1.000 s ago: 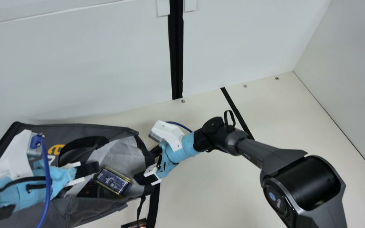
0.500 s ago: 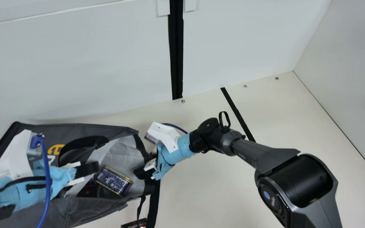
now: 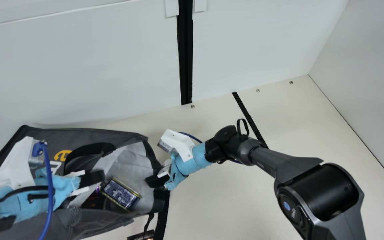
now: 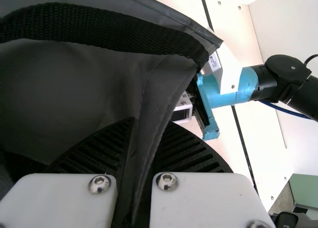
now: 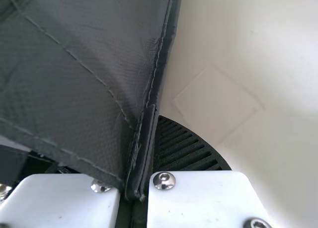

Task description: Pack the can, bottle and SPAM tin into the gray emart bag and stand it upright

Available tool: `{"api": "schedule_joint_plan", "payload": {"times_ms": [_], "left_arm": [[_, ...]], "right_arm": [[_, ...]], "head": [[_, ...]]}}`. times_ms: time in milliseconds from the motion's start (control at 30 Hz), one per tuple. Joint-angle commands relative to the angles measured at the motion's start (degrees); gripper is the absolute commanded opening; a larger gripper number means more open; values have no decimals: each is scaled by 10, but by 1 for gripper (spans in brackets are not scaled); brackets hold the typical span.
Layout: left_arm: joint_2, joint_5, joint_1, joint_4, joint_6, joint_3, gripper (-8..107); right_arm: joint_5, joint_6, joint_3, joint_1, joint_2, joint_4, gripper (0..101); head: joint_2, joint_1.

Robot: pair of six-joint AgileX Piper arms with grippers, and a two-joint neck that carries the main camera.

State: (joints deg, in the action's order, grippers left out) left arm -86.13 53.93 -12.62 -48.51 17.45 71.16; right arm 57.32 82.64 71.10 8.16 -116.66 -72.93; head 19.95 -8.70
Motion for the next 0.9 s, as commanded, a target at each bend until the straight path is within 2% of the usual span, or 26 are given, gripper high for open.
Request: {"api": "schedule_joint_plan", "payload": {"times_ms": [0,700,867], "left_arm": [[0,0,0,0,0,0,-8],[16,-2,-2,-3,1,-10,-8],[12,-9,-3,-21,19,-1,-8]], "right_arm": [[11,-4,-9,-5,6,-5,0],[124,-28,-92,-88,104,-2,0],[126,-34,-123,-79,126,-25,0]], "head": [[0,-13],[0,-13],[0,-13]]}}
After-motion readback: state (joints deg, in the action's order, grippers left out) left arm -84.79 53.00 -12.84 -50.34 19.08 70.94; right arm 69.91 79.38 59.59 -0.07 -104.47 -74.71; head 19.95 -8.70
